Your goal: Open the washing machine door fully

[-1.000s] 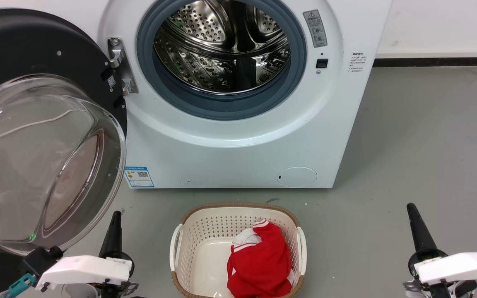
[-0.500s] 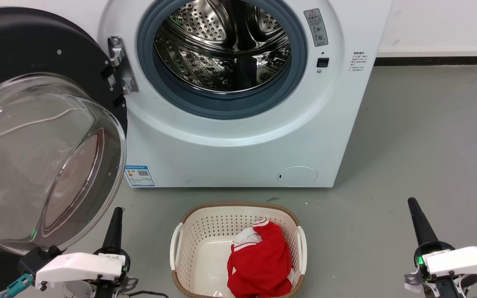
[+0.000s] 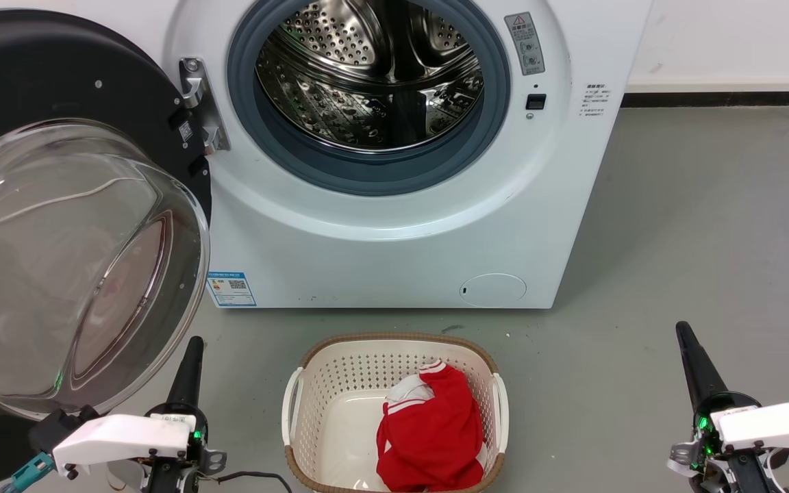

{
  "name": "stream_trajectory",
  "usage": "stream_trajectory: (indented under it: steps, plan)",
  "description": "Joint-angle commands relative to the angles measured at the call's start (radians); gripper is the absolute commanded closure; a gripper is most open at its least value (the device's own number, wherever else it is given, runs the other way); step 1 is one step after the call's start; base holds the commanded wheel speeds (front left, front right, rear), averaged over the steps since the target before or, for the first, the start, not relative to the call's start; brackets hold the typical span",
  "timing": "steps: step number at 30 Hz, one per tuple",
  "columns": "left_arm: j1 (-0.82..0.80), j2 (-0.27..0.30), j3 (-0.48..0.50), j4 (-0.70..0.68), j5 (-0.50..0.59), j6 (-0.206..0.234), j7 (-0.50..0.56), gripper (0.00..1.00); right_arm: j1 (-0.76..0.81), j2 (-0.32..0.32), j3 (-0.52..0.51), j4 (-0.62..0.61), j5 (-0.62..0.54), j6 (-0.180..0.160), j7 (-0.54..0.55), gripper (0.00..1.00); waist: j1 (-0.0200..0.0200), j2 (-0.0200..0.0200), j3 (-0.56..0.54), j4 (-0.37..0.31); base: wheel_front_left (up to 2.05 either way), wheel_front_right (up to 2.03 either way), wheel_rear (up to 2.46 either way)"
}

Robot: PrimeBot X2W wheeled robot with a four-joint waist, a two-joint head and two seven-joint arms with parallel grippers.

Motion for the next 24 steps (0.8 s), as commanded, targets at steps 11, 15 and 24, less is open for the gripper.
stream_trajectory:
  steps: [11, 15, 24]
  plan:
    - [-0.025, -0.001, 0.008, 0.003, -0.107, -0.013, 0.028, 1.0, -0.036, -0.002, -0.011, 0.015, 0.109, 0.0, 0.024, 1.0, 0.0, 0.0, 0.003, 0.002, 0.0, 0.0, 0.0]
    - [-0.028, -0.002, 0.01, 0.004, -0.138, -0.016, 0.036, 1.0, -0.037, -0.001, -0.014, 0.02, 0.141, 0.0, 0.03, 1.0, 0.0, 0.0, 0.004, 0.002, 0.0, 0.0, 0.0]
    - [-0.033, -0.004, 0.015, 0.007, -0.205, -0.021, 0.053, 1.0, -0.048, 0.001, -0.02, 0.031, 0.21, 0.0, 0.044, 1.0, 0.0, 0.0, 0.006, 0.004, 0.0, 0.0, 0.0]
